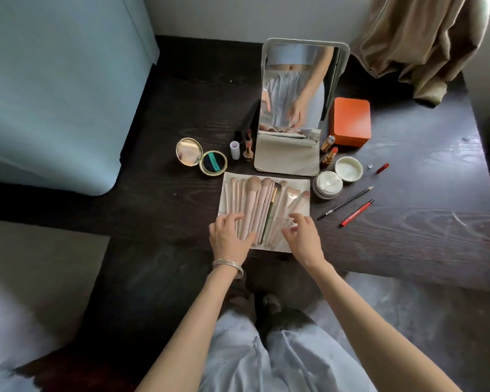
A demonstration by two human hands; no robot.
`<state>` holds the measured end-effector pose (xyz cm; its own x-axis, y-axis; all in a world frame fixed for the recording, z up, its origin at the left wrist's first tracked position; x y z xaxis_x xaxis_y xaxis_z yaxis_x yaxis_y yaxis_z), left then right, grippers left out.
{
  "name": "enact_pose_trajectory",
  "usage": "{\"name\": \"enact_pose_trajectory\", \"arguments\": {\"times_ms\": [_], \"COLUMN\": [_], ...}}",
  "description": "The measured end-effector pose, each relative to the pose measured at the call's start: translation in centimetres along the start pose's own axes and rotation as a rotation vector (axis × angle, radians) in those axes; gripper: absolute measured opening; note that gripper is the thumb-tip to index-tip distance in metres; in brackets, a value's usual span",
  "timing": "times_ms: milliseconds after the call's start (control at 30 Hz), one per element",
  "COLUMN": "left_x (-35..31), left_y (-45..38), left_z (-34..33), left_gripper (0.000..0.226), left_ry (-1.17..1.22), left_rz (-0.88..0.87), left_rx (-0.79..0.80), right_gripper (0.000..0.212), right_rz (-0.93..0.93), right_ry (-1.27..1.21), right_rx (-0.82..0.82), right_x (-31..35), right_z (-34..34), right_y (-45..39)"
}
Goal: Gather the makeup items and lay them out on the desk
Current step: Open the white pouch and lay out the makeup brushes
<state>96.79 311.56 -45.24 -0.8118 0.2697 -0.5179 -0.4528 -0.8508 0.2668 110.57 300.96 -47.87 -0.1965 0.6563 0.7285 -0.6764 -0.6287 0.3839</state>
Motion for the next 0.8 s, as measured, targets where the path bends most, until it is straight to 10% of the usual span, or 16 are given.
{"name": "enact_pose_trajectory", "arguments": {"times_ms": [800], "left_x": [0.2], "left_y": [0.9], "left_z": [-1.5], "left_gripper": [0.049], "left_ry": [0.14], "left_rz": [0.094], "left_rx": [0.004], "right_gripper": [0.056], "right_rz": [0.048], "right_ry": [0.012], "right_rx": [0.103], "right_x": [0.2], "right_z": [1.4], "right_y": [-0.4]}}
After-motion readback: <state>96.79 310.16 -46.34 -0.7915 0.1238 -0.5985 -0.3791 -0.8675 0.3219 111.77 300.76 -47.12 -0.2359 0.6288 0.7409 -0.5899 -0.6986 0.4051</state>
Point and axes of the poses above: each hand's wrist, its own y-axis away from the middle knuckle, its own z-axis out of the back of the hand, x = y × z, the point moved 2 cm from there along -y, towards the middle knuckle, and after that the axes turned 6 degrees about -y, right-handed, at the moved point
